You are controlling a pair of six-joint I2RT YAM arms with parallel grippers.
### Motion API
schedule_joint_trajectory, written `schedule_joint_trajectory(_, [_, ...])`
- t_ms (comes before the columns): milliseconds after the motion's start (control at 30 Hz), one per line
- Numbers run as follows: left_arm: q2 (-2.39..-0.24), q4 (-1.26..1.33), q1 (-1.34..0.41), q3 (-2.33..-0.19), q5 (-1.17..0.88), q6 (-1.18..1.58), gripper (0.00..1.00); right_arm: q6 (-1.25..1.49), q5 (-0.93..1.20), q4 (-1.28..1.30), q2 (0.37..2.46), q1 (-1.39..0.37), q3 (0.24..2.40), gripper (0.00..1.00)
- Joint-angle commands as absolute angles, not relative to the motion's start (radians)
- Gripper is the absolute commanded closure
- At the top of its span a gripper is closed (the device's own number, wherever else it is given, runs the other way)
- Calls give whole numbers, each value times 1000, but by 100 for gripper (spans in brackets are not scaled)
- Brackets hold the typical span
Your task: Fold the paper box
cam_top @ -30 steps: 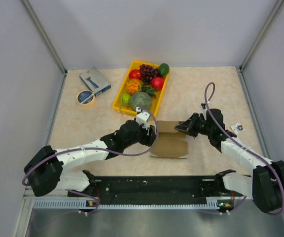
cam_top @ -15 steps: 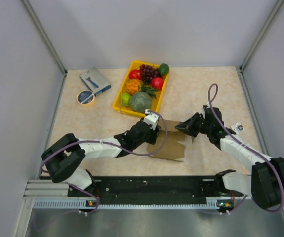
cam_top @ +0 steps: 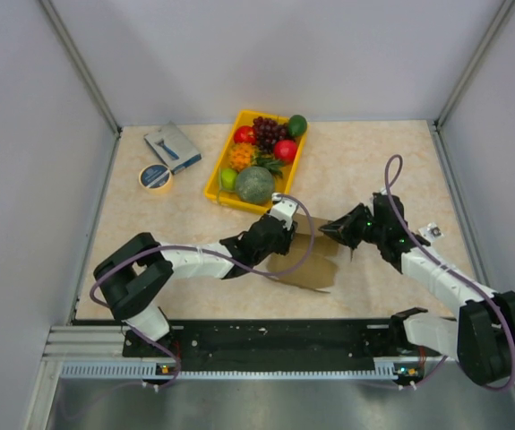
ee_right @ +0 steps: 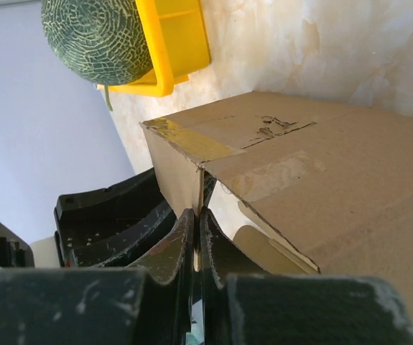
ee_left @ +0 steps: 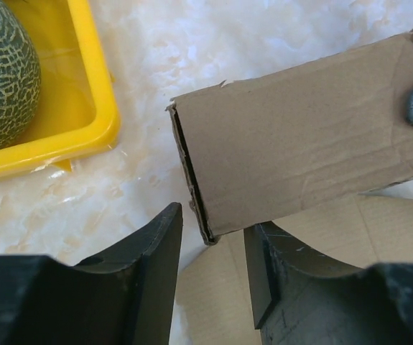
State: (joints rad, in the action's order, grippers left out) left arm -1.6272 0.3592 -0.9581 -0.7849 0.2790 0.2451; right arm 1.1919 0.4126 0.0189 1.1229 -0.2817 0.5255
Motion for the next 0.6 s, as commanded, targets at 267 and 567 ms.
schedule_joint_trajectory(267, [-1643,512,-976,-770,465,232,75,1333,393,-44,1068,-276,474,100])
schedule_joint_trajectory(567, [-1612,614,-991,-713,485,204,100,1280,388,-46,1051,-276,492,100])
